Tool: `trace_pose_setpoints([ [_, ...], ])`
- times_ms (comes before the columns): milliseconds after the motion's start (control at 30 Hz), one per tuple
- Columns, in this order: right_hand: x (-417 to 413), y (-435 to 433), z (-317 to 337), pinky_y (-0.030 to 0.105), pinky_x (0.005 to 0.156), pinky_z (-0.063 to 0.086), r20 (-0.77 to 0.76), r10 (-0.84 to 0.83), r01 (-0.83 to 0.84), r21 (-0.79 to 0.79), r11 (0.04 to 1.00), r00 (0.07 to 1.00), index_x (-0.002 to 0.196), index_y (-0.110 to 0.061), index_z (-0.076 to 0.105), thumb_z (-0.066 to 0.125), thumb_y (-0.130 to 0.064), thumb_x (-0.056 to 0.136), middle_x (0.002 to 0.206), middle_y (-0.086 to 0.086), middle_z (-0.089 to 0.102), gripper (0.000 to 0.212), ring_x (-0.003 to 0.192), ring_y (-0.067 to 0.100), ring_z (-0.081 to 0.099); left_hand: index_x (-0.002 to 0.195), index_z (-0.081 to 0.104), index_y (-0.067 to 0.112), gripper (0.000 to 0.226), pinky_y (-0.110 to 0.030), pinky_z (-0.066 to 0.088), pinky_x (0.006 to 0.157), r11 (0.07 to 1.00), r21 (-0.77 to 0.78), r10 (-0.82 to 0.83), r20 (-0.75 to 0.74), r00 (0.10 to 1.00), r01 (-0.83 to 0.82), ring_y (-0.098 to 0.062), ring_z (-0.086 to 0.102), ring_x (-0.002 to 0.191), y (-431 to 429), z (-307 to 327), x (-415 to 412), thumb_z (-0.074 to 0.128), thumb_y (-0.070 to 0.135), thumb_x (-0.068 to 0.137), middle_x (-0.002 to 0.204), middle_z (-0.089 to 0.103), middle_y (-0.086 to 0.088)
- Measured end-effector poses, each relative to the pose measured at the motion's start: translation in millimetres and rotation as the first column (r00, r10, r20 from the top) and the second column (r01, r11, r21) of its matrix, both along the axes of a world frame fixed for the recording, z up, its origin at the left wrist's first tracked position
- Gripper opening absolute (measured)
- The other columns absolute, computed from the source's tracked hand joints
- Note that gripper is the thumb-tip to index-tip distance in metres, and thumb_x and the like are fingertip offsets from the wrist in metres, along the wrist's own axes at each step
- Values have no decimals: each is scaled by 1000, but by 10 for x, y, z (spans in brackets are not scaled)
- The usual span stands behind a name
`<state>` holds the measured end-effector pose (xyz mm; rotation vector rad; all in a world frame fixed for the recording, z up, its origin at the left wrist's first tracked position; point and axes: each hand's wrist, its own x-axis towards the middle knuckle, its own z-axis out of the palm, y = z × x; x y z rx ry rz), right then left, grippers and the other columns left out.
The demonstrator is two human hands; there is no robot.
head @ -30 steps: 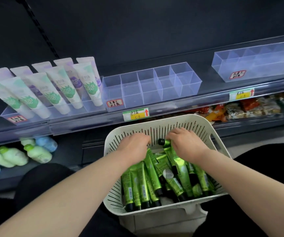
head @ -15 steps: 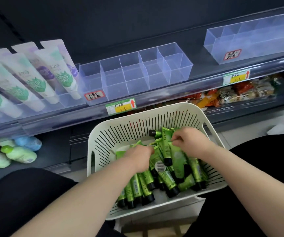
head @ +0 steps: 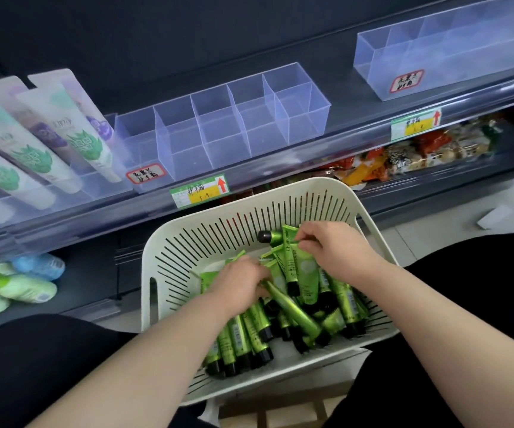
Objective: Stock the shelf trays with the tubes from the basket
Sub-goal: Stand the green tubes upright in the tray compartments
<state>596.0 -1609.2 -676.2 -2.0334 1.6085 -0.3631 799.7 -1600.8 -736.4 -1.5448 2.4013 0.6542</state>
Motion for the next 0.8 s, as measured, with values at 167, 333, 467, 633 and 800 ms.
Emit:
trace_pose_setpoints([
  [167,23,-4,113,34,74,49,13,1,-1,-25,1000,1000,98,-21,65,56,-24,92,93,-4,68,11,87,19,61,100,71,22,21,-30,45,79,990,126,81,-193,978,-58,-16,56,92,-13,320,40,66,39,88,93,60,3],
  [333,16,-31,387,31,69,43,41,-19,26,-167,986,999,98,-21,66,56,-22,92,92,-6,66,11,89,18,59,77,60,33,21,-37,56,76,924,98,369,-477,798,-369,-8,70,74,-39,754,171,60,20,94,77,68,8],
  [467,-2,-67,746,38,72,48,18,-40,44,-388,920,999,95,-21,66,58,-21,91,92,-5,68,9,90,22,60,89,66,31,13,-34,52,80,867,-206,294,-525,799,-454,-14,66,79,-167,1296,217,58,22,93,82,69,10],
  [633,-80,-223,1351,36,70,50,76,-169,183,-548,816,983,98,-25,70,58,-30,92,92,-4,72,14,88,24,64,85,67,31,16,-37,54,78,713,-353,263,-666,698,-605,-18,68,80,-425,1975,213,56,23,93,78,67,11],
  [800,-176,-560,1806,35,73,49,189,-281,338,-585,737,941,103,-31,70,56,-37,93,97,-4,73,19,93,26,64,70,62,29,27,-42,59,72,592,-180,290,-862,416,-786,-17,71,63,-835,2381,3,58,13,91,71,71,-2],
])
